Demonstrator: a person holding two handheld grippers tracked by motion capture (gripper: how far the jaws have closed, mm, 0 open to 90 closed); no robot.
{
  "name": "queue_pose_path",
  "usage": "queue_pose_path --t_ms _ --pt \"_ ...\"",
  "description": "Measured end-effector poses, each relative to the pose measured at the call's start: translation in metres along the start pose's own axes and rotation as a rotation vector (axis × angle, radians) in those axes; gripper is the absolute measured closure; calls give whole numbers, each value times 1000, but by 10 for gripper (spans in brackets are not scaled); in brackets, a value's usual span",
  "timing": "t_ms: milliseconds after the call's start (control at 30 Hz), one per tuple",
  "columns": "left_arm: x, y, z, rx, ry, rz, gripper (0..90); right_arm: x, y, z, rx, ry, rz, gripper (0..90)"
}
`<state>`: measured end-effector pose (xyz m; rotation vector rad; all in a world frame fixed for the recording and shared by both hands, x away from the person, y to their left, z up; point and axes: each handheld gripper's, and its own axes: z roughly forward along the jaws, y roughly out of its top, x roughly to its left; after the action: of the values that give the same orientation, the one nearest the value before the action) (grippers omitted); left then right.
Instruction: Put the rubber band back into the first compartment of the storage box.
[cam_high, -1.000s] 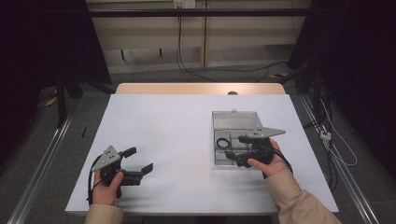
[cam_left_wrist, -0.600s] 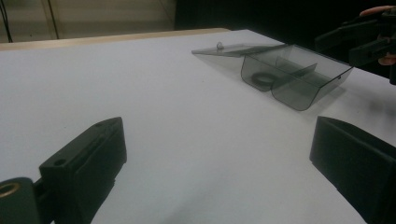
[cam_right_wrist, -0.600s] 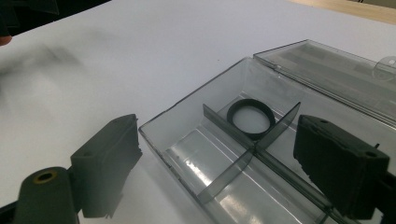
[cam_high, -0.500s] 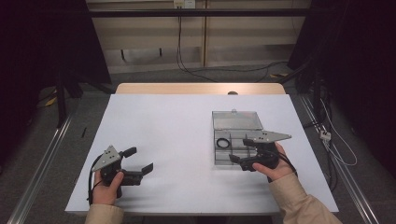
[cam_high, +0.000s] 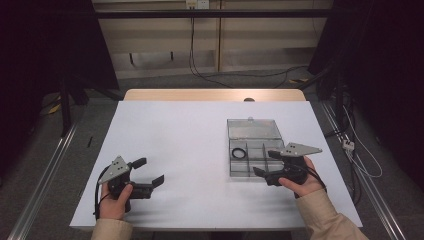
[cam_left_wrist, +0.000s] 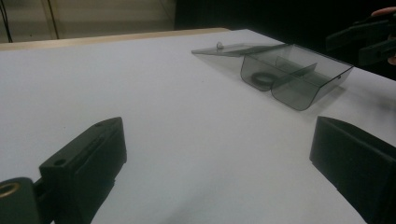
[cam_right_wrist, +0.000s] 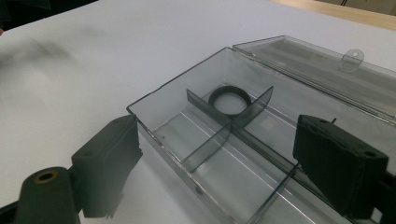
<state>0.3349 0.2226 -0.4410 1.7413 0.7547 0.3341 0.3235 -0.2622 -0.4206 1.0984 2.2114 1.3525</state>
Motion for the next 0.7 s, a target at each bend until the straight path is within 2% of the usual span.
queue_pose_path --t_ms 700 --pt "0 0 0 1 1 -1 35 -11 -14 -22 -8 -48 -13 145"
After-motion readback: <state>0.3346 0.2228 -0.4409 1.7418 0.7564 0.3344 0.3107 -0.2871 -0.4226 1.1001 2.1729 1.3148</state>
